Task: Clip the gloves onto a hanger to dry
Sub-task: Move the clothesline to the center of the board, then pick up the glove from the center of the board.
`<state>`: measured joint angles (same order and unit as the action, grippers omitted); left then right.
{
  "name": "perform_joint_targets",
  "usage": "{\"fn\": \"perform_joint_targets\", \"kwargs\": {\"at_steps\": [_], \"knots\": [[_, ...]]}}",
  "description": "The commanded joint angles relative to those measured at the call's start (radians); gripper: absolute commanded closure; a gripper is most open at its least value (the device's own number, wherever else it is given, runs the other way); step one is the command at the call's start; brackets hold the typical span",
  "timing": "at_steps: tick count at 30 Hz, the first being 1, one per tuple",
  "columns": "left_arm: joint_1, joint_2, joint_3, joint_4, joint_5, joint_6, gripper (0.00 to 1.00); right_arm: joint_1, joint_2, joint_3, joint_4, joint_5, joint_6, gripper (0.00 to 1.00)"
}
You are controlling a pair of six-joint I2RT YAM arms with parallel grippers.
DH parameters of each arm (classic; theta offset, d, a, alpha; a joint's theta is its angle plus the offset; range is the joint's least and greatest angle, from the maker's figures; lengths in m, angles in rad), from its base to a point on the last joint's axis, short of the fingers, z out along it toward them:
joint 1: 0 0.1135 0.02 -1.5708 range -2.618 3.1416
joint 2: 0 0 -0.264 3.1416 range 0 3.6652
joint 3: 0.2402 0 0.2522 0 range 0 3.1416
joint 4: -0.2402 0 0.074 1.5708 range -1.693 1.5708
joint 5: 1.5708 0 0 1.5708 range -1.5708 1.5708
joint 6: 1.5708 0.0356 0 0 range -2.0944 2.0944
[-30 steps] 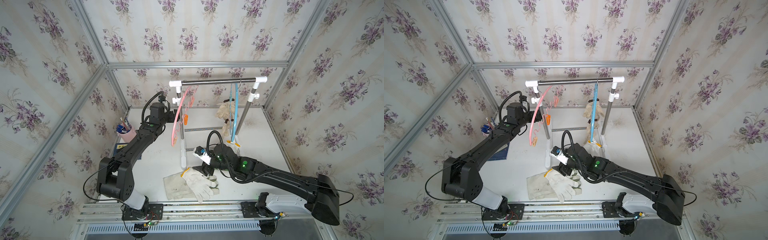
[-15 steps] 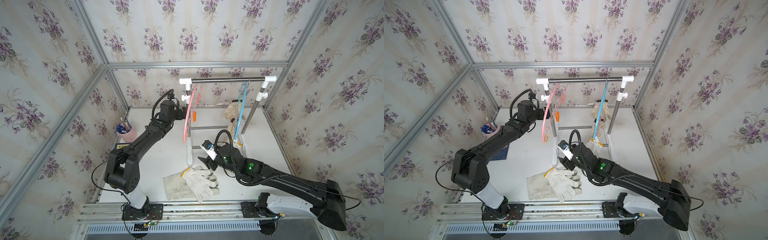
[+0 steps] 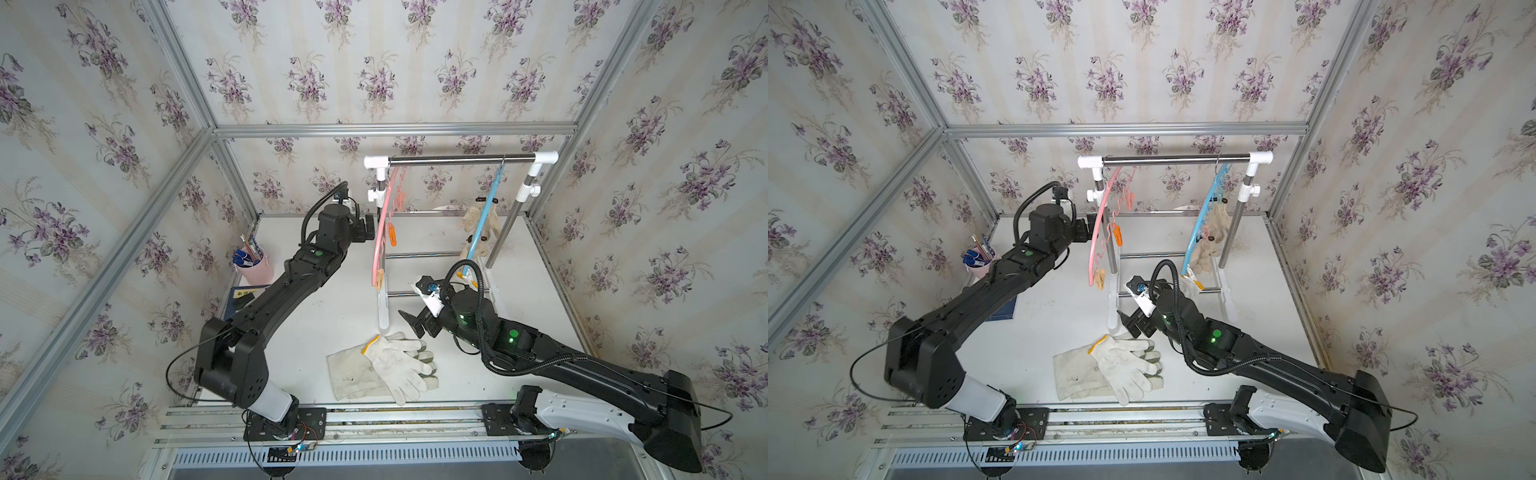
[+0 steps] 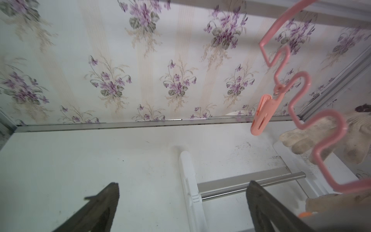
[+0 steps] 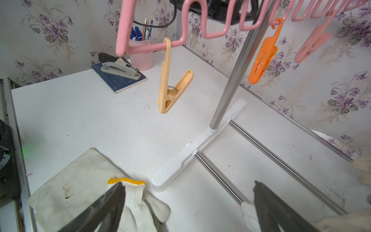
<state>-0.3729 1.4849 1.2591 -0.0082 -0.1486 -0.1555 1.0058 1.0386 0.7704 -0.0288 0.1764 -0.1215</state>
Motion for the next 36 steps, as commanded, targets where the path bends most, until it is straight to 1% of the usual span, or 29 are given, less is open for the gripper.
{"fn": "perform_joint_targets", "kwargs": {"at_steps": [1,2,4,5,6,7,9,10,12,16,20,23,25,27,29,31,33,36], "knots": [[0.001,-0.152,-0.061,-0.054,-0.069,0.017,0.0,-0.001,-0.004,0.021,-0.021,-0.055,0.017,0.0],[0.0,-0.194,-0.071,-0.1,-0.084,0.0,0.0,-0.002,-0.003,0.025,-0.037,-0.073,0.021,0.01],[0.001,-0.289,-0.079,-0.234,-0.135,-0.063,0.0,-0.002,-0.004,0.033,-0.062,-0.11,0.036,0.08],[0.002,-0.327,-0.081,-0.294,-0.139,-0.087,0.0,-0.001,-0.003,0.031,-0.074,-0.13,0.042,0.12],[0.002,-0.372,-0.083,-0.353,-0.125,-0.1,0.0,-0.002,-0.002,0.031,-0.089,-0.156,0.052,0.18],[0.002,-0.418,-0.094,-0.396,-0.093,-0.104,0.0,-0.003,0.001,0.031,-0.109,-0.176,0.067,0.21],[0.003,-0.507,-0.136,-0.428,-0.017,-0.122,0.0,-0.002,0.011,0.03,-0.143,-0.231,0.091,0.3],[0.003,-0.551,-0.159,-0.44,0.022,-0.131,0.0,-0.002,0.017,0.03,-0.16,-0.258,0.108,0.32],[0.003,-0.617,-0.192,-0.482,0.047,-0.188,0.0,-0.002,0.028,0.019,-0.179,-0.307,0.139,0.35],[0.005,-0.717,-0.259,-0.611,0.022,-0.33,0.0,-0.002,0.052,-0.039,-0.177,-0.386,0.184,0.36],[0.005,-0.798,-0.316,-0.765,0.003,-0.449,0.01,-0.001,0.085,-0.093,-0.167,-0.412,0.194,0.36],[0.005,-0.828,-0.362,-0.881,0.034,-0.553,0.05,-0.001,0.124,-0.102,-0.161,-0.422,0.184,0.36],[0.003,-0.834,-0.401,-0.932,0.082,-0.634,0.08,-0.001,0.147,-0.099,-0.156,-0.412,0.184,0.36],[0.002,-0.834,-0.454,-0.938,0.156,-0.707,0.12,-0.001,0.155,-0.098,-0.144,-0.388,0.191,0.36],[-0.005,-0.831,-0.523,-0.908,0.233,-0.776,0.15,-0.003,0.151,-0.101,-0.122,-0.351,0.207,0.36],[-0.017,-0.83,-0.582,-0.86,0.277,-0.813,0.17,-0.006,0.161,-0.097,-0.111,-0.338,0.216,0.36],[-0.03,-0.829,-0.616,-0.834,0.286,-0.831,0.18,-0.007,0.197,-0.084,-0.117,-0.338,0.211,0.37],[-0.043,-0.822,-0.635,-0.807,0.275,-0.831,0.18,-0.007,0.29,-0.062,-0.125,-0.341,0.196,0.38]]}}
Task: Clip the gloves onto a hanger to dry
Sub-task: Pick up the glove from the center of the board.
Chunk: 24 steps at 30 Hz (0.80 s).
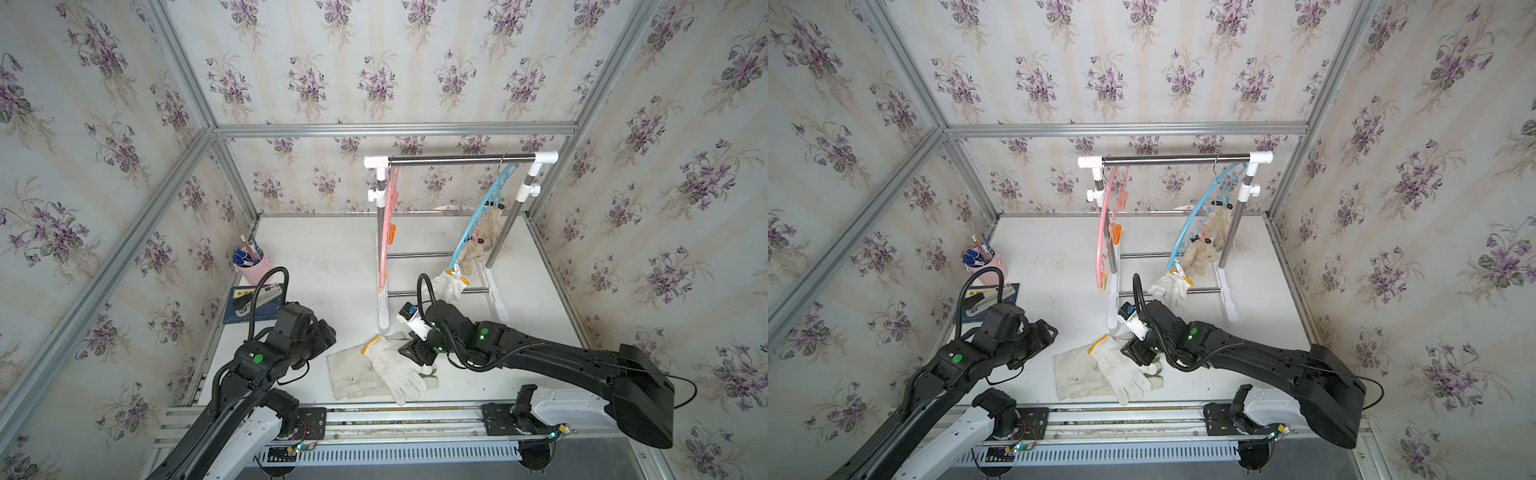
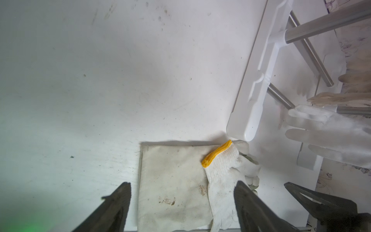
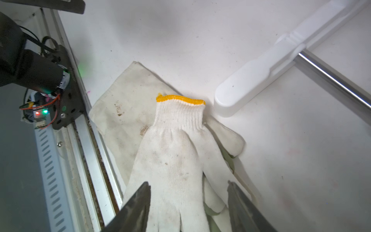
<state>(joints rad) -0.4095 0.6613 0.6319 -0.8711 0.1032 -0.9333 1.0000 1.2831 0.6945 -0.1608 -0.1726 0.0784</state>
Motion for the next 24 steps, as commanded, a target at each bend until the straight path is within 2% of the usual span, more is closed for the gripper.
{"fn": "perform_joint_targets", "kwargs": {"at_steps": [1,8,15,20,24], "knots": [[-0.009,0.006,-0.01,0.057,0.014,-0.053,0.18,-0.003,0.082,0.028,0.001,-0.004,-0.012,0.38],[-0.02,0.03,-0.033,0.09,-0.007,-0.088,0.18,-0.003,0.291,0.154,-0.048,-0.068,-0.104,0.4],[-0.023,0.041,-0.026,0.09,-0.035,-0.098,0.17,-0.003,0.391,0.173,-0.041,-0.044,-0.153,0.44],[-0.023,0.051,-0.025,0.092,-0.041,-0.101,0.17,-0.002,0.395,0.157,-0.031,-0.024,-0.134,0.59],[-0.022,0.071,-0.022,0.104,-0.04,-0.101,0.17,-0.003,0.354,0.131,-0.015,0.006,-0.116,0.81]]}}
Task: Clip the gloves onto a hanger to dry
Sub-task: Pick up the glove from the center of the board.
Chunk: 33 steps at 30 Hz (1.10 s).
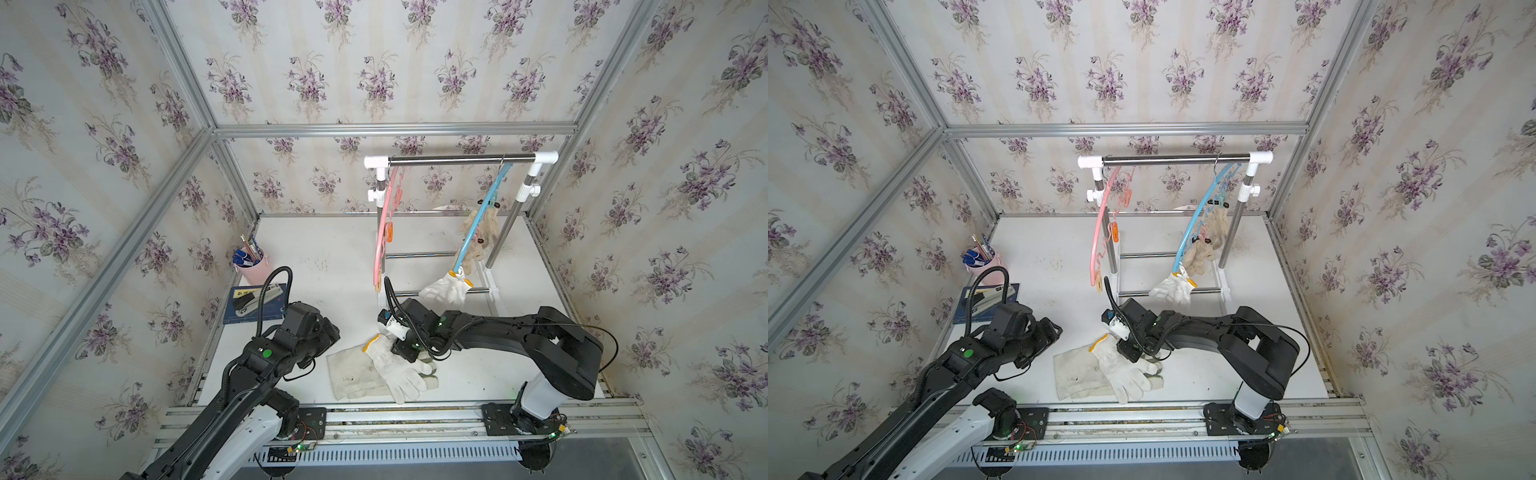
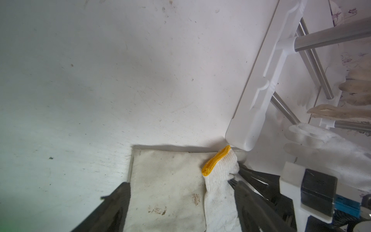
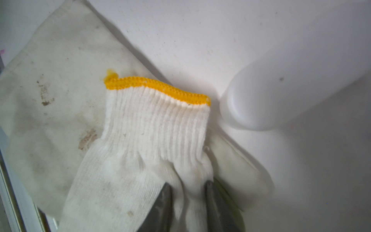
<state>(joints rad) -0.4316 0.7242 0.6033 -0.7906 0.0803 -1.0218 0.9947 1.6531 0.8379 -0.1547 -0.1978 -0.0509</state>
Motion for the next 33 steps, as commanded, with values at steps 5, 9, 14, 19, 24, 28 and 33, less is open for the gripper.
{"fn": "perform_joint_targets", "kwargs": {"at_steps": [5,9,14,19,24,28,33], "knots": [[-0.006,0.028,0.01,0.05,-0.014,-0.014,0.17,0.002,-0.069,-0.036,-0.02,0.055,0.032,1.0],[-0.026,0.048,0.035,0.092,0.008,0.046,0.17,0.002,-0.145,-0.05,-0.022,0.074,0.057,1.0],[-0.058,0.114,0.149,0.117,0.065,0.272,0.15,0.002,-0.299,-0.069,-0.018,0.117,0.088,1.0],[-0.068,0.101,0.215,0.191,0.145,0.455,0.13,0.002,-0.46,-0.075,-0.006,0.143,0.064,1.0],[-0.068,0.007,0.211,0.29,0.264,0.629,0.12,0.001,-0.609,-0.083,0.024,0.157,0.039,1.0],[-0.067,-0.102,0.161,0.391,0.357,0.647,0.1,0.001,-0.695,-0.093,0.055,0.163,0.034,1.0],[-0.067,-0.184,0.049,0.589,0.51,0.575,0.1,0.001,-0.76,-0.098,0.119,0.158,0.048,1.0]]}}
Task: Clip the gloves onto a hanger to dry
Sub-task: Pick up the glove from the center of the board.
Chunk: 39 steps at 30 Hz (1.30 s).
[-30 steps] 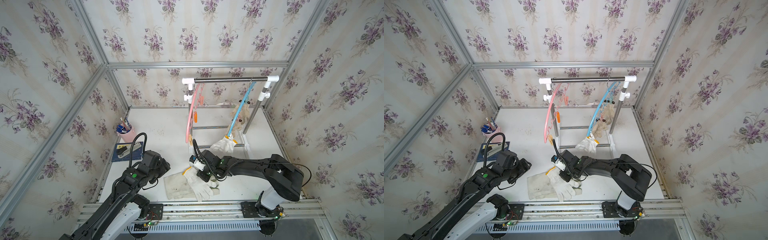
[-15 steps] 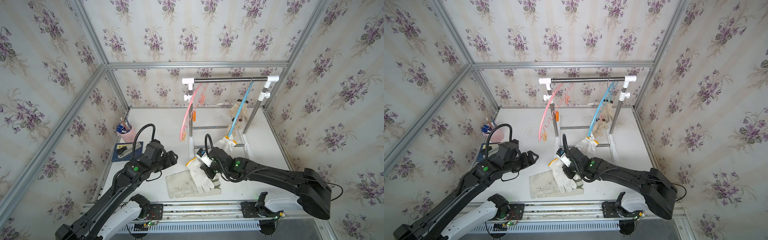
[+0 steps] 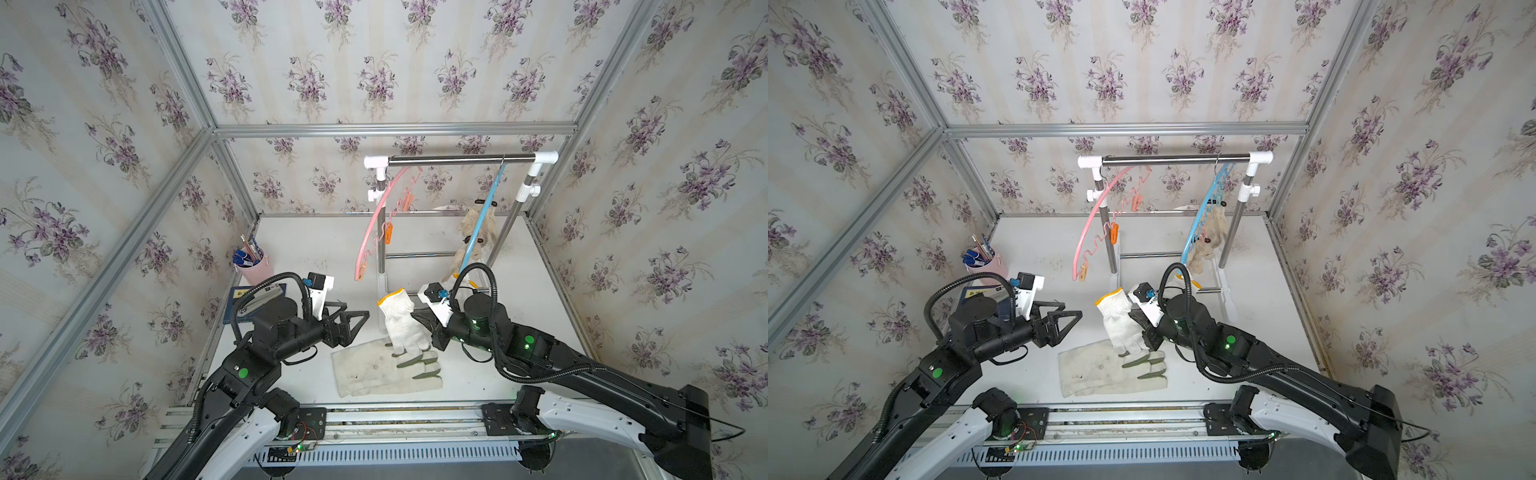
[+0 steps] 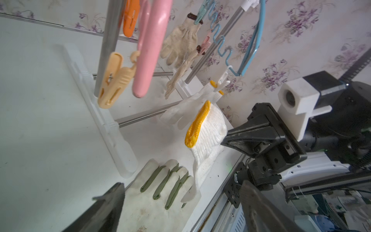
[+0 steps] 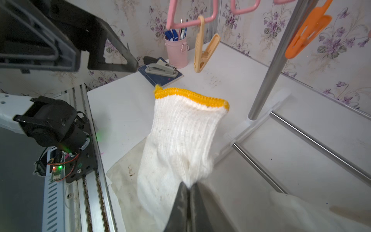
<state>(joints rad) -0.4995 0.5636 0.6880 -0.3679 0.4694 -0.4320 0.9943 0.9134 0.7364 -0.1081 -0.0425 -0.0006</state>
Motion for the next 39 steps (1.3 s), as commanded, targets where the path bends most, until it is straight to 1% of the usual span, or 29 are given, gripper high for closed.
{"fn": "perform_joint_targets", "kwargs": {"at_steps": [1,4,6,10,16,22,25,27,28,32,35,36,39], "knots": [[0.0,-0.033,-0.049,0.184,0.128,-0.019,0.1,0.003,-0.024,0.004,0.08,0.0,0.0,1.0],[-0.001,-0.05,-0.071,0.204,0.124,0.005,0.11,0.002,-0.017,0.027,0.099,-0.026,0.004,1.0],[-0.001,-0.062,-0.09,0.226,0.1,0.028,0.11,0.003,-0.004,0.046,0.111,-0.047,0.011,1.0],[-0.003,-0.081,-0.15,0.362,0.088,0.036,0.13,0.003,0.022,0.073,0.137,-0.094,0.028,1.0],[-0.008,-0.028,-0.16,0.45,0.102,0.027,0.16,0.004,0.04,0.092,0.168,-0.158,0.051,1.0],[-0.015,0.01,-0.162,0.53,0.145,-0.038,0.27,0.006,0.057,0.083,0.177,-0.164,0.065,1.0],[-0.023,0.006,-0.181,0.577,0.166,-0.078,0.33,0.007,0.064,0.074,0.186,-0.152,0.065,1.0],[-0.03,0.005,-0.204,0.629,0.164,-0.114,0.39,0.007,0.064,0.069,0.197,-0.153,0.069,1.0],[-0.034,0.009,-0.21,0.641,0.165,-0.123,0.4,0.007,0.064,0.068,0.203,-0.156,0.072,1.0],[-0.057,0.032,-0.211,0.65,0.147,-0.123,0.44,0.007,0.068,0.07,0.208,-0.17,0.076,1.0],[-0.074,0.047,-0.211,0.668,0.126,-0.121,0.59,0.006,0.067,0.068,0.205,-0.171,0.076,1.0],[-0.079,0.053,-0.21,0.669,0.119,-0.123,0.61,0.007,0.067,0.066,0.206,-0.165,0.077,1.0],[-0.092,0.059,-0.213,0.67,0.103,-0.124,0.62,0.007,0.06,0.063,0.205,-0.155,0.078,1.0]]}}
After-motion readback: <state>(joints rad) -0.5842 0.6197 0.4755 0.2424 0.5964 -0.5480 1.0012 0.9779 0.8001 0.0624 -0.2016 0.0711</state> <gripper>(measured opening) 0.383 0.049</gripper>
